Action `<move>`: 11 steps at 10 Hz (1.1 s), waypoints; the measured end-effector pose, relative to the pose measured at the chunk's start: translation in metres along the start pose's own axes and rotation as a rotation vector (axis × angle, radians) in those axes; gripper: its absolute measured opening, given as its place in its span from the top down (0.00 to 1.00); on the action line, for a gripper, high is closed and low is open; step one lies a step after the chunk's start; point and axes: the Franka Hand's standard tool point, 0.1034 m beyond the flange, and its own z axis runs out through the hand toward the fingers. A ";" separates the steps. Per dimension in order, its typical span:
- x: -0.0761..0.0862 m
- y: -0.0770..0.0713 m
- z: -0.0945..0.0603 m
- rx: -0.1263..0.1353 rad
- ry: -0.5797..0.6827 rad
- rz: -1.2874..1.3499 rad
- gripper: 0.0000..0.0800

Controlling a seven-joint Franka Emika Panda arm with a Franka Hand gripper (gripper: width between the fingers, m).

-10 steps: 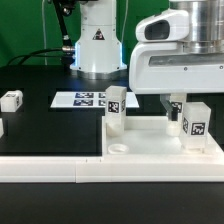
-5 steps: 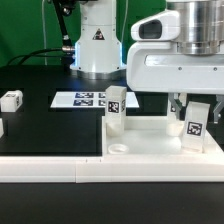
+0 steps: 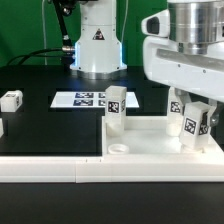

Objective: Assemble square table

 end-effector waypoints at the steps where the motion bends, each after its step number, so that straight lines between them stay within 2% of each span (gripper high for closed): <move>1: 0.003 -0.002 0.000 0.039 -0.038 0.153 0.63; 2: 0.005 0.000 0.001 0.079 -0.069 0.299 0.63; 6: 0.004 0.000 0.002 0.077 -0.068 0.279 0.63; 7: 0.006 -0.001 0.001 0.086 -0.051 0.042 0.41; 8: 0.011 0.001 0.003 0.082 -0.051 -0.232 0.26; 9: 0.012 0.002 0.003 0.081 -0.049 -0.263 0.26; 10: 0.012 0.002 0.003 0.081 -0.042 -0.357 0.20; 11: 0.013 0.002 0.003 0.082 -0.039 -0.432 0.19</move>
Offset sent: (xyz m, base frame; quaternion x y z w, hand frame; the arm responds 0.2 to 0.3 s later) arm 0.0000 0.0000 0.0000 0.0000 0.0000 0.0650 0.9979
